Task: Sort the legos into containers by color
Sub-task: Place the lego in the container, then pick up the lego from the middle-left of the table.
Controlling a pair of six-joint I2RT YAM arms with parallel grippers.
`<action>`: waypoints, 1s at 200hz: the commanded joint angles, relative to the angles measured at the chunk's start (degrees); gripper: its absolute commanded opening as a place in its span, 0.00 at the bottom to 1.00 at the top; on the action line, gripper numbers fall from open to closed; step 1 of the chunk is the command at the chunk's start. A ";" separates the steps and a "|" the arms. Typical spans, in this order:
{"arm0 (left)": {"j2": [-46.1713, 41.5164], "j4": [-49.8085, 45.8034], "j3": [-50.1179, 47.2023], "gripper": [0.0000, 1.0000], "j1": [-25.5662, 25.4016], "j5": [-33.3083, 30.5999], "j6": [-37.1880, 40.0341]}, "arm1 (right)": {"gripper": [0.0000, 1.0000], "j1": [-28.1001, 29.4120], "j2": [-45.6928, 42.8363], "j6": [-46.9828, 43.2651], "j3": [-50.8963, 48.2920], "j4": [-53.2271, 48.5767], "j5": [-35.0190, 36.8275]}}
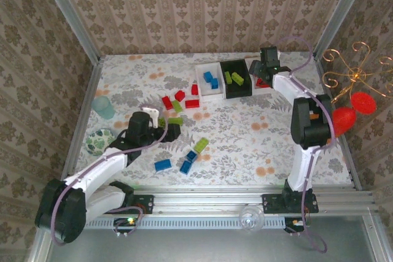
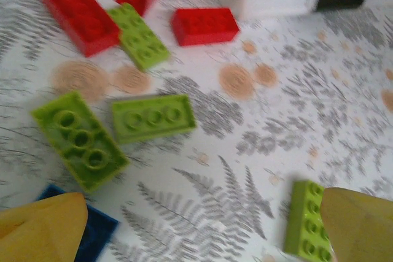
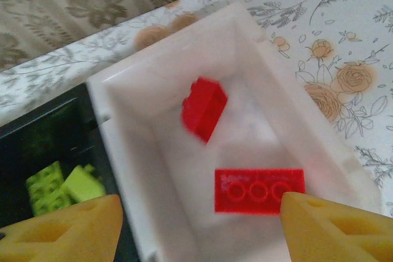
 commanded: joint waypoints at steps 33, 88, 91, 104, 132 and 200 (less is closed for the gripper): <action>1.95 -11.32 3.95 0.93 -12.25 -0.89 3.41 | 0.73 5.30 -19.92 -1.86 -19.07 6.53 -4.30; 9.26 -18.81 9.17 0.94 -24.36 -6.24 10.75 | 0.74 4.99 -22.98 -1.42 -24.67 7.58 -6.79; 10.07 -18.85 9.59 0.93 -24.54 -6.32 11.27 | 0.74 4.99 -22.94 -1.31 -24.77 7.72 -6.91; 14.01 -19.53 11.60 0.88 -25.76 -6.70 13.27 | 0.74 4.87 -22.88 -0.92 -24.91 8.10 -7.62; 21.25 -21.30 15.01 0.73 -28.00 -8.05 15.27 | 0.74 4.87 -23.67 -0.98 -25.73 7.75 -8.15; 26.88 -22.03 18.52 0.34 -29.08 -11.62 15.80 | 0.75 4.85 -26.45 -0.27 -28.45 8.33 -8.97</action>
